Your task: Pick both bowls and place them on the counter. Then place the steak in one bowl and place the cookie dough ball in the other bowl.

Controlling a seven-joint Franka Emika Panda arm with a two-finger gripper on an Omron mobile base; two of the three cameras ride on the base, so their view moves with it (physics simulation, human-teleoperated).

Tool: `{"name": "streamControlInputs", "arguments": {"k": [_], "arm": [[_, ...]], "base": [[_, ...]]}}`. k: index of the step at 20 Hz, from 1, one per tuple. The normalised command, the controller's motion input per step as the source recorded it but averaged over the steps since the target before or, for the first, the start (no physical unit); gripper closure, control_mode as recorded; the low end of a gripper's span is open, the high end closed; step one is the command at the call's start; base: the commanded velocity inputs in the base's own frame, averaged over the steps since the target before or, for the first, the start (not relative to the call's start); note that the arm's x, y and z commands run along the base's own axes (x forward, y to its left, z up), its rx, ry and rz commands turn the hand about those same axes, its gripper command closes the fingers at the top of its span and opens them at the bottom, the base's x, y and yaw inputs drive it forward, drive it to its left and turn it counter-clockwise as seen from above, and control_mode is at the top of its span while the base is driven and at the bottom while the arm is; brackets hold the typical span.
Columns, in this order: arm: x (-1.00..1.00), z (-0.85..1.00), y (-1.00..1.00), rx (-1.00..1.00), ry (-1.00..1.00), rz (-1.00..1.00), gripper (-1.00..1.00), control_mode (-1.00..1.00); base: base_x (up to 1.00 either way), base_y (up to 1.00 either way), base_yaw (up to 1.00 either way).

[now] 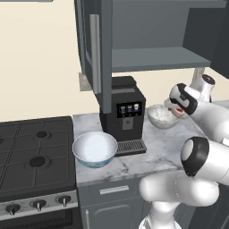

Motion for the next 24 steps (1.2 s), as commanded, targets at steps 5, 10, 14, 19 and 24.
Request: {"name": "streamControlInputs", "arguments": {"k": [5,10,14,19,24], "arm": [[0.59,-0.02,-0.18,0.0,0.0,0.02,1.0,-1.0],[0.34,-0.2,-0.13,0.02,0.02,0.06,1.0,-1.0],[0.04,-0.27,-0.07,0.01,0.01,0.08,1.0,-1.0],[0.22,-0.17,-0.05,0.0,0.0,0.05,1.0,-1.0],[0.24,-0.17,0.01,0.0,0.0,0.02,1.0,-1.0]], "base": [[0.0,0.0,0.0],[0.0,0.0,0.0],[0.0,0.0,0.0],[0.0,0.0,0.0],[0.0,0.0,0.0]]}}
